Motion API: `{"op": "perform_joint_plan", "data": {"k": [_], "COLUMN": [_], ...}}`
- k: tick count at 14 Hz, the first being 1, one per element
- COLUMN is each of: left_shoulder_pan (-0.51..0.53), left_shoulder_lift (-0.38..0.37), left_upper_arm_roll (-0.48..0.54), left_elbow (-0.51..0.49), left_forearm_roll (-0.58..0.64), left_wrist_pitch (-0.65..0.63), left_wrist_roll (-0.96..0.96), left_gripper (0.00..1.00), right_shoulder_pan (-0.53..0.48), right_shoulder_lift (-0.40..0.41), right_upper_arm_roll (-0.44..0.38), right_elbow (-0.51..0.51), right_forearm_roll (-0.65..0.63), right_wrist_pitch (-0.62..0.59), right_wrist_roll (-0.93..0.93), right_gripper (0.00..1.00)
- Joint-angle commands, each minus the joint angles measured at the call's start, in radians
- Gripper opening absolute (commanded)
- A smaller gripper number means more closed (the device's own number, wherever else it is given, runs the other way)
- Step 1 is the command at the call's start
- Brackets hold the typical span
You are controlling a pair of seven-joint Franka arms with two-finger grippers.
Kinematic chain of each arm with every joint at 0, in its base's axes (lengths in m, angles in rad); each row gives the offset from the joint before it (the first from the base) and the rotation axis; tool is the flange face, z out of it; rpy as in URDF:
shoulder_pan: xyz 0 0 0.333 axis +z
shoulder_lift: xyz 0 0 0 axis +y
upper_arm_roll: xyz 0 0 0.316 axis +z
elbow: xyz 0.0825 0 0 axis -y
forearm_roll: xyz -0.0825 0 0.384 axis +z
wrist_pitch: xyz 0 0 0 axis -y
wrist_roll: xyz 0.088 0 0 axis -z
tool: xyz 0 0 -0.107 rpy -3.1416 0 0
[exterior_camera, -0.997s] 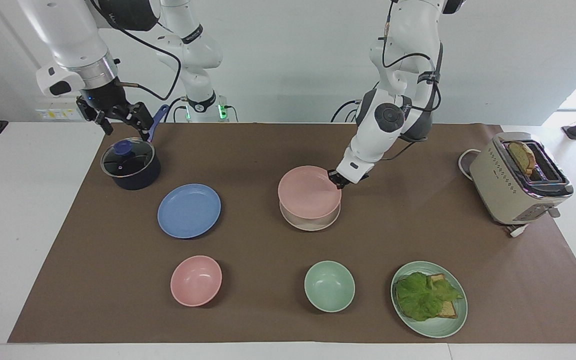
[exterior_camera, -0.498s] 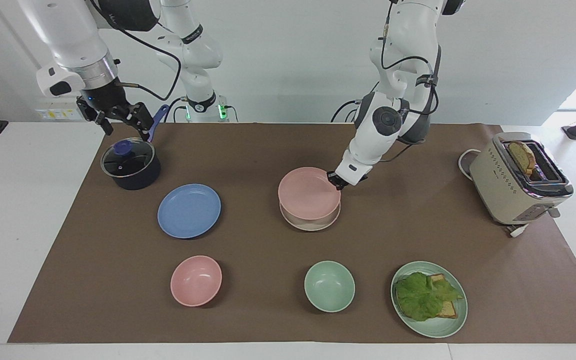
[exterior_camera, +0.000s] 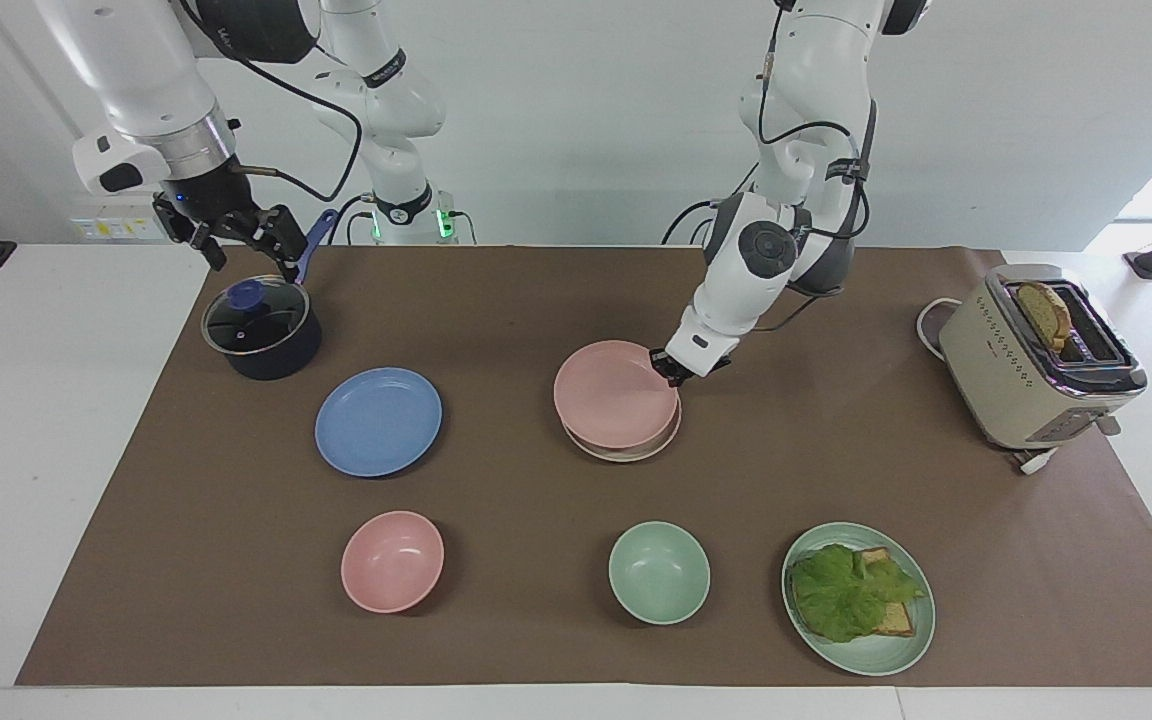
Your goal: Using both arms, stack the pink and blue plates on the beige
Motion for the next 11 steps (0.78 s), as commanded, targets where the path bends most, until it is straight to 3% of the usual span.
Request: {"op": "perform_joint_plan", "data": {"k": [1,7,11], "left_shoulder_pan": [-0.016,0.020,0.145], "left_shoulder_lift": [-0.008,-0.024,-0.078], "left_upper_arm_roll": [0.018,0.027,0.027], "left_elbow": [-0.013,0.013,0.146], "left_forearm_roll": [-0.018,-0.009,0.097], "left_wrist_pitch": [0.013,-0.032,-0.272], "left_wrist_roll": [0.026,0.025,0.112], "left_gripper": [1.00,1.00,1.00], "right_shoulder_pan": [-0.014,-0.015,-0.035], "right_shoulder_lift": [-0.024,-0.021,-0.025], "right_upper_arm_roll": [0.006,0.008,0.006], "right_elbow": [-0.026,-0.025,-0.052], "right_forearm_roll": [0.003,0.003,0.003], "right_wrist_pitch": [0.002,0.019,0.074], "right_wrist_roll": [-0.011,-0.010,-0.040], "right_gripper": [1.00,1.00,1.00]}}
